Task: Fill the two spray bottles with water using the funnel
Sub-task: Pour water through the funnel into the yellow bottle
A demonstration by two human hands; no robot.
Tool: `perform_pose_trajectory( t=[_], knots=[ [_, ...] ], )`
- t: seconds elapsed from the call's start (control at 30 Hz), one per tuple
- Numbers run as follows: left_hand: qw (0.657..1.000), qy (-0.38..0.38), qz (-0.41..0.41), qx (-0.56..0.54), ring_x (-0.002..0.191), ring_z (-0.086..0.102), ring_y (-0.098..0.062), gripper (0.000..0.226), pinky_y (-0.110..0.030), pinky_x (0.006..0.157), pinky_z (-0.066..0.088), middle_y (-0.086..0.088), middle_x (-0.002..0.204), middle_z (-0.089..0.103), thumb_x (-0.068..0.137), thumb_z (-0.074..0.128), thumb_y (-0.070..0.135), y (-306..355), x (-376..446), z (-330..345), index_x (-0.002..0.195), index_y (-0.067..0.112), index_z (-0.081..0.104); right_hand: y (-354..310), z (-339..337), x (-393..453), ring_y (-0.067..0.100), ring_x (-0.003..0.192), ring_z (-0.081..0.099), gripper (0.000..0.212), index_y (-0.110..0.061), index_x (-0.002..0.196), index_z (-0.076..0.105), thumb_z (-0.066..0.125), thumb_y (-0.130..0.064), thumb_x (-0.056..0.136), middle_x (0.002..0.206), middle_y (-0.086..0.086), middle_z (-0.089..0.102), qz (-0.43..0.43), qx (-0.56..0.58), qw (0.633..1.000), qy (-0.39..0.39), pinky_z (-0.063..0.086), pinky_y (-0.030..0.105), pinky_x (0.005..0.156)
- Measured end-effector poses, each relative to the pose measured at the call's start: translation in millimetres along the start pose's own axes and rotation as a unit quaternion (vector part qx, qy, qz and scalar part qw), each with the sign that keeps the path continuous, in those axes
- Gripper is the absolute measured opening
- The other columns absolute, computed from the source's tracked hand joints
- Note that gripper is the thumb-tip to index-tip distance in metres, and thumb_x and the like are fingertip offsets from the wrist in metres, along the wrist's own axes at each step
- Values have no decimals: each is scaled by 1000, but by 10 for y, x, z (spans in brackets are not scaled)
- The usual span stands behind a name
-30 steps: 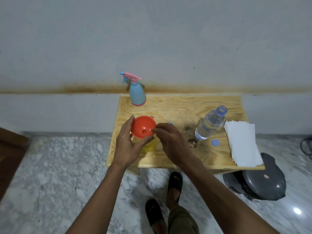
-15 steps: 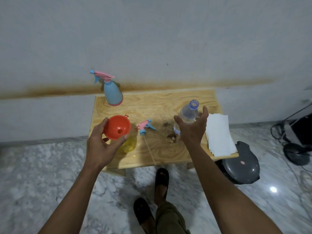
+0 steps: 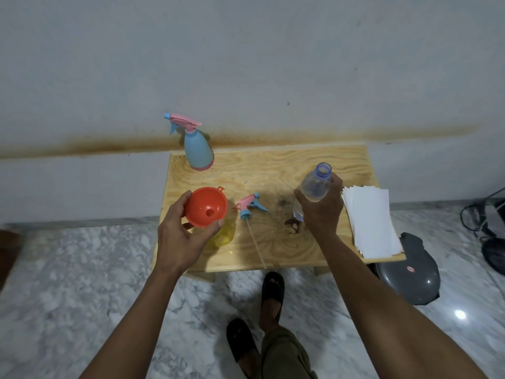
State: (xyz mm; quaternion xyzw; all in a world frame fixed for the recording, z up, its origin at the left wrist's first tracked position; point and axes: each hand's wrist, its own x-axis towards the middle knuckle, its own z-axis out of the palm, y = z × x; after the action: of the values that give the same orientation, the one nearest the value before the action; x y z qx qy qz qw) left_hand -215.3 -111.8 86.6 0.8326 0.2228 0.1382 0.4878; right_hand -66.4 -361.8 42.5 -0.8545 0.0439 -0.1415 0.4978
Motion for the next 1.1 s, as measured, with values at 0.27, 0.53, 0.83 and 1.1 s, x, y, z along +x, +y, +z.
perform_pose_trajectory(
  t=[0.27, 0.53, 0.83, 1.1],
  knots=[
    [1000, -14, 4, 13, 120, 53, -11, 93, -31, 91, 54, 8, 131, 49, 71, 88, 38, 15, 5, -44, 150, 23, 40, -584, -106, -176, 19, 99, 59, 76, -8, 124, 49, 91, -20, 62, 117, 8, 62, -170, 18, 980, -106, 48, 28, 79],
    [998, -35, 13, 43, 121, 53, -9, 94, -30, 91, 54, 5, 134, 52, 72, 86, 43, 47, 71, -103, 151, 23, 40, -1119, -54, -47, 30, 84, 59, 77, -14, 125, 46, 88, -27, 63, 105, 11, 59, -327, -141, 857, -374, 51, 40, 66],
    [996, -59, 23, 59, 119, 53, -8, 94, -26, 89, 52, 5, 133, 54, 71, 87, 41, 58, 95, -157, 150, 23, 39, -1309, -4, -16, 25, 78, 55, 84, -23, 129, 31, 88, -28, 67, 107, 7, 55, -361, -340, 747, -443, 38, 30, 56],
    [996, -69, 18, 62, 117, 52, -8, 94, -39, 100, 50, 11, 126, 52, 72, 87, 43, 93, 90, -171, 150, 23, 39, -1393, 29, -40, 23, 71, 54, 86, -26, 129, 28, 88, -26, 67, 107, 6, 54, -368, -415, 702, -447, 33, 28, 48]
  ],
)
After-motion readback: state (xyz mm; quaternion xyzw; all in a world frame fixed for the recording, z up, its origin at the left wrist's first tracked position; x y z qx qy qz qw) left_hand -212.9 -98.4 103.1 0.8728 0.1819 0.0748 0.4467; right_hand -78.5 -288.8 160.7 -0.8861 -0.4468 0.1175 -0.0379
